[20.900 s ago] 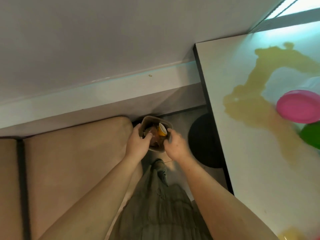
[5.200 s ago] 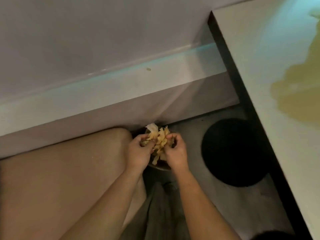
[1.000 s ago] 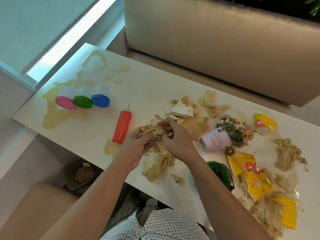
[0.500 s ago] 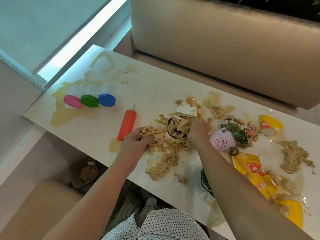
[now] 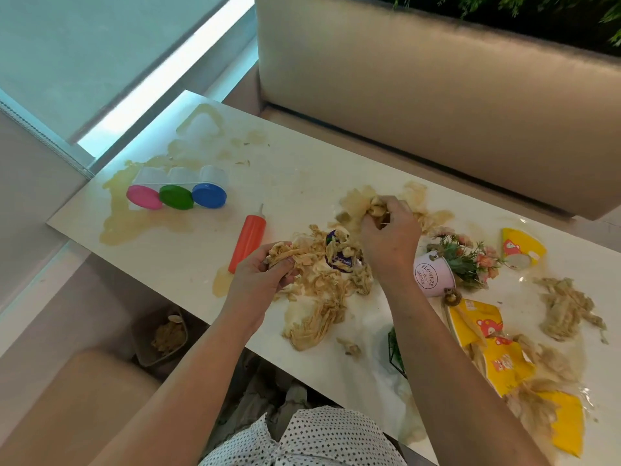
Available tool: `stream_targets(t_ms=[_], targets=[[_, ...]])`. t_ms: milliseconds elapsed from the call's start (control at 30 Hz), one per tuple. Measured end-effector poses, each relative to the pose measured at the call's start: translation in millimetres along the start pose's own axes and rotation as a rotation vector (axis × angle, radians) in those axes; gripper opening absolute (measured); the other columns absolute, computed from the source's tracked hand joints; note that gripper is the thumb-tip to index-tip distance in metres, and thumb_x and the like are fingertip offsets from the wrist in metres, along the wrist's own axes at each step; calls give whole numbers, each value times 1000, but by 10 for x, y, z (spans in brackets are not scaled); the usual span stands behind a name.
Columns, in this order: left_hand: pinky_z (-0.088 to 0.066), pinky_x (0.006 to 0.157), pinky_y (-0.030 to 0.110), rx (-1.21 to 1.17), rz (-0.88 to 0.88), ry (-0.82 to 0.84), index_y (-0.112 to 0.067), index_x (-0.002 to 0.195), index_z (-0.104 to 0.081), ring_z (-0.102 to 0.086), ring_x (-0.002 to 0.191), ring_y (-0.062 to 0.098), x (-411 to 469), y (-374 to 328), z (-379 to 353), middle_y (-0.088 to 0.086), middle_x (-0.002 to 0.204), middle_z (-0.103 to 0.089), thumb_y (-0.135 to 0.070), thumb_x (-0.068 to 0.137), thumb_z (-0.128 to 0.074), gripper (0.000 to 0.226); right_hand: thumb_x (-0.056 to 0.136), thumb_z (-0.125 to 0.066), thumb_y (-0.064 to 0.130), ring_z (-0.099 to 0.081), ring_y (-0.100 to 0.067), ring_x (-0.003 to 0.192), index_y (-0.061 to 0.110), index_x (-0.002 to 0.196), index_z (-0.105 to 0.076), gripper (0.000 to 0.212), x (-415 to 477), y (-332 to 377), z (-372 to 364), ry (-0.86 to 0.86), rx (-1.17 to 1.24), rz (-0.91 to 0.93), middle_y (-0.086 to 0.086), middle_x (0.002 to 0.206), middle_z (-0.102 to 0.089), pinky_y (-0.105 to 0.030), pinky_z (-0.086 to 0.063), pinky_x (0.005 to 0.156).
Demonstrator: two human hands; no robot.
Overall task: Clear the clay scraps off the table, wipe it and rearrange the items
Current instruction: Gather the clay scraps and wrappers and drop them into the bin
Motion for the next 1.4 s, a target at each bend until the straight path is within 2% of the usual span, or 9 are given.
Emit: stream_targets(t_ms=[100,267,400,667,767,967,1100,1267,1400], targets=[[-59,73,24,-12,6,-4,-14,114,-71,-74,82,19,-14,30,-33,9,95,-77,3,97,-64,25,87,-64,8,-55,-12,82,19,100,-68,17,-7,4,-44,51,7,-53,-1,93,-61,-29,-50,80],[-60,75,24,-21,-13,8,-15,113,-71,-74,81,18,-35,-10,-75,8,94,-78,3,97,-63,25,87,-65,10,-61,-18,85,26,100,-66,20,51,99,93,48,110,-7,2,94,-62,-28,-51,73],[-60,76,26,-31,-17,-23,-16,112,-72,-74,85,20,-43,-19,-27,10,100,-78,2,97,-63,25,87,-67,12,-64,-19,87,24,101,-69,19,56,-45,4,110,97,-92,1,95,-67,-41,-57,79],[-59,75,24,-65,-39,-44,-14,117,-71,-73,87,20,-36,-111,74,13,104,-77,1,97,-63,26,88,-70,13,-64,-10,78,28,99,-72,19,-33,-22,-58,155,259,-162,2,93,-71,-32,-56,72],[-59,79,26,-80,-44,-57,-14,119,-69,-71,93,21,1,-132,180,14,111,-76,0,98,-63,26,89,-71,12,-66,-8,76,23,100,-73,16,-44,1,-186,194,362,-216,-2,94,-73,-38,-60,76],[-57,87,34,-112,-45,-105,-10,122,-68,-71,99,23,43,-172,549,13,114,-75,0,98,-62,27,88,-70,10,-69,-34,90,19,95,-73,12,-121,168,-539,271,460,-255,-16,99,-70,-55,-59,82],[-59,80,26,-157,-43,-157,-8,126,-65,-74,101,21,76,-217,899,13,115,-75,2,99,-60,29,86,-69,12,-71,-34,91,22,93,-74,13,-228,399,-924,367,471,-264,-12,96,-73,-56,-59,84],[-57,83,27,-181,-53,-233,-11,123,-67,-73,104,22,132,-258,1504,11,114,-75,-1,99,-62,27,83,-67,12,-69,-38,91,19,95,-73,15,-398,793,-1519,469,479,-236,-16,96,-72,-59,-59,83],[-58,81,24,-215,-47,-305,-15,117,-69,-73,103,20,147,-277,2054,7,110,-77,-1,99,-62,24,83,-67,7,-70,-31,83,13,97,-73,16,-550,1109,-2005,539,479,-231,-19,95,-71,-51,-61,82]])
Point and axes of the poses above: each hand's wrist, its own x-axis towards the middle knuckle, its own z-axis out of the back of the hand, y = z × x, the point moved 9 cm from there along x, towards the middle knuckle
